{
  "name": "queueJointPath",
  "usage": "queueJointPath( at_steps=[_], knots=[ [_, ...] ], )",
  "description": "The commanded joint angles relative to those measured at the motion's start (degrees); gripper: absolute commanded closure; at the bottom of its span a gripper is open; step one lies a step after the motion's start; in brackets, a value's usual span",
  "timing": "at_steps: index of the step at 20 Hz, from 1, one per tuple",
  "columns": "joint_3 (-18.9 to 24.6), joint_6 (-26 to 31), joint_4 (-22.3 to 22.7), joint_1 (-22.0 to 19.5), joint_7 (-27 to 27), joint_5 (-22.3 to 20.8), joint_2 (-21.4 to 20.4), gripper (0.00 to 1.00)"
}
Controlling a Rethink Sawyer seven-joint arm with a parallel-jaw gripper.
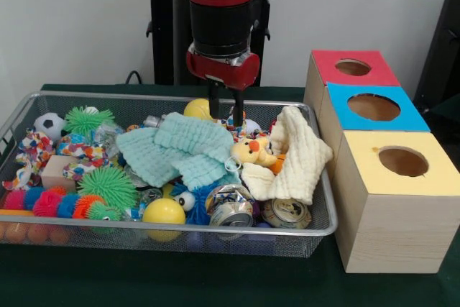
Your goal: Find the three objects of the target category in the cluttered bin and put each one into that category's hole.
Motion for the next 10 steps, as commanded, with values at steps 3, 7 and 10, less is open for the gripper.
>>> queueJointPath(
  at_steps=[3,7,10],
  knots=[
    [-5.6,-3.2,-1.9,3.6,7.0,-2.6,0.0,1.0],
    [-4.5,-6.4,-3.5,-2.0,2.0,-5.7,1.8,1.0],
    [-4.3,-8.9,-6.1,-5.3,-0.7,-9.2,4.7,1.0]
  ],
)
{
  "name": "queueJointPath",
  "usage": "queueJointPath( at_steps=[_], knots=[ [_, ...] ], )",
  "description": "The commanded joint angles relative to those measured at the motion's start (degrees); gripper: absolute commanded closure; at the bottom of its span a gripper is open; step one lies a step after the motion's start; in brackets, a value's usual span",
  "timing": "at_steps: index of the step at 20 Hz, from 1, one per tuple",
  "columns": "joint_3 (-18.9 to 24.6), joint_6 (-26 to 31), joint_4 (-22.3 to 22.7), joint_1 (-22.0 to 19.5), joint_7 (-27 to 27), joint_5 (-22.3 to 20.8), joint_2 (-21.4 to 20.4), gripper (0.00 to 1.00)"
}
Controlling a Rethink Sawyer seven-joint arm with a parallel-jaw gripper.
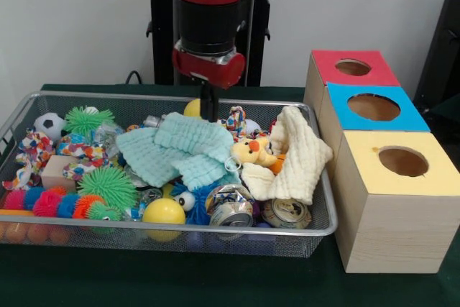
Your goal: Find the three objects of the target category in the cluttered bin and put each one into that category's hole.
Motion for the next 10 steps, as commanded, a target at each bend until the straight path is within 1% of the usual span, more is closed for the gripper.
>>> queueJointPath(
  at_steps=[1,3,6,8,10],
  knots=[
    [-0.9,-8.8,-6.7,-7.0,-1.7,-7.8,5.7,1.0],
    [-0.1,-10.2,-8.6,-9.3,-2.6,-10.1,7.9,1.0],
    [0.8,-11.8,-10.5,-11.3,-2.7,-12.8,10.3,1.0],
    [0.8,-12.2,-11.4,-11.2,-1.6,-13.4,11.5,1.0],
    [0.2,-12.9,-12.0,-9.9,0.9,-12.7,12.5,1.0]
  ],
)
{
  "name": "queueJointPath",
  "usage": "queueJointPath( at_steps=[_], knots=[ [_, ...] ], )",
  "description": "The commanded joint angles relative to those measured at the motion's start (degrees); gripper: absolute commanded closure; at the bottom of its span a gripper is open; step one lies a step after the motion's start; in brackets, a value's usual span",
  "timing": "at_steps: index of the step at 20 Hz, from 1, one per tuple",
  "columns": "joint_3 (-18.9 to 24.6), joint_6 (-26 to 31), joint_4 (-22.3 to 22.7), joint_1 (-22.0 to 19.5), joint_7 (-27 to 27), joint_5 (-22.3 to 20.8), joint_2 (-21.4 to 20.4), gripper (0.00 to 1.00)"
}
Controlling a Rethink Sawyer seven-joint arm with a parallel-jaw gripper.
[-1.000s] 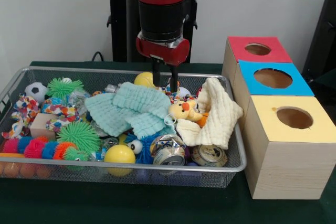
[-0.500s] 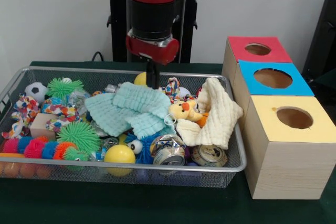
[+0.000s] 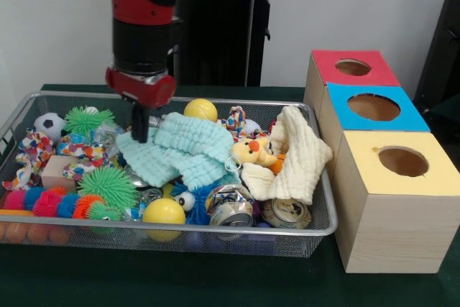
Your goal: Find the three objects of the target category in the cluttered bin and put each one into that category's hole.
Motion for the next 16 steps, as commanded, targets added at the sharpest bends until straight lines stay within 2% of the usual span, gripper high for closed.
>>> queueJointPath(
  at_steps=[1,3,9,13,16],
  knots=[
    [0.3,-4.4,-7.4,0.6,2.5,-2.5,6.7,1.0],
    [-1.2,-5.5,-7.1,2.9,4.7,-1.4,6.4,1.0],
    [-5.2,-9.0,-4.8,7.7,6.5,-1.0,3.1,1.0],
    [-7.8,-6.5,-5.1,11.2,7.6,1.3,2.7,1.0],
    [-7.5,-5.2,-5.1,12.4,8.6,3.1,2.4,1.0]
  ],
)
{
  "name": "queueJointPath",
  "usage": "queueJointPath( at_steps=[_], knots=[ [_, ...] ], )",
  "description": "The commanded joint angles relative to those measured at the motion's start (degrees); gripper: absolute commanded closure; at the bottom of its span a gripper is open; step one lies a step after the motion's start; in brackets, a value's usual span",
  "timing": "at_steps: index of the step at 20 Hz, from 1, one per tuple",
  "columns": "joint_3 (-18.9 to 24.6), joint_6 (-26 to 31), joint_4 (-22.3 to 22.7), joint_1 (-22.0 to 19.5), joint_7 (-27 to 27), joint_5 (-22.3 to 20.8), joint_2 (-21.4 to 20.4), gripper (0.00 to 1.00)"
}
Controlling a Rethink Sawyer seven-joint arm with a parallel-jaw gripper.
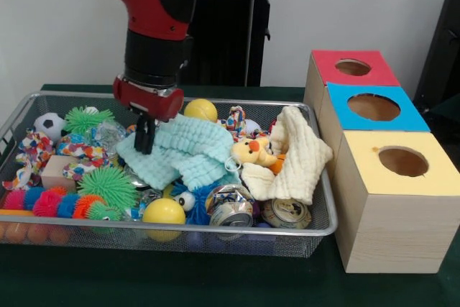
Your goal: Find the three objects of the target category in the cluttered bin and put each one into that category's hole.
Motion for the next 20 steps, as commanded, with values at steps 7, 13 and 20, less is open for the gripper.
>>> queueJointPath(
  at_steps=[7,13,20],
  knots=[
    [-1.0,2.6,-1.6,6.1,10.2,7.3,-0.9,1.0],
    [-2.4,1.4,-0.6,9.0,11.4,10.6,-0.1,1.0],
    [-4.8,-0.4,-0.3,12.9,11.1,12.7,0.8,1.0]
  ],
)
